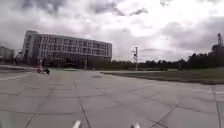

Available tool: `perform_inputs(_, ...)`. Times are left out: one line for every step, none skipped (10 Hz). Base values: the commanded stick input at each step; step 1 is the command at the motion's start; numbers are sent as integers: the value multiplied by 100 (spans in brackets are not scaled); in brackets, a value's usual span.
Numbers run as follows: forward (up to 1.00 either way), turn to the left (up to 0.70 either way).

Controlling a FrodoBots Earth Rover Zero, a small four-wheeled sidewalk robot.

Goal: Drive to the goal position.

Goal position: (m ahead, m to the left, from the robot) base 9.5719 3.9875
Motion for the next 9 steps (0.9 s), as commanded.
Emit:
perform_inputs(100, 39)
perform_inputs(100, 34)
perform_inputs(100, 6)
perform_inputs(100, 0)
perform_inputs(100, 0)
perform_inputs(100, 0)
perform_inputs(100, -19)
perform_inputs(100, -25)
perform_inputs(100, -5)
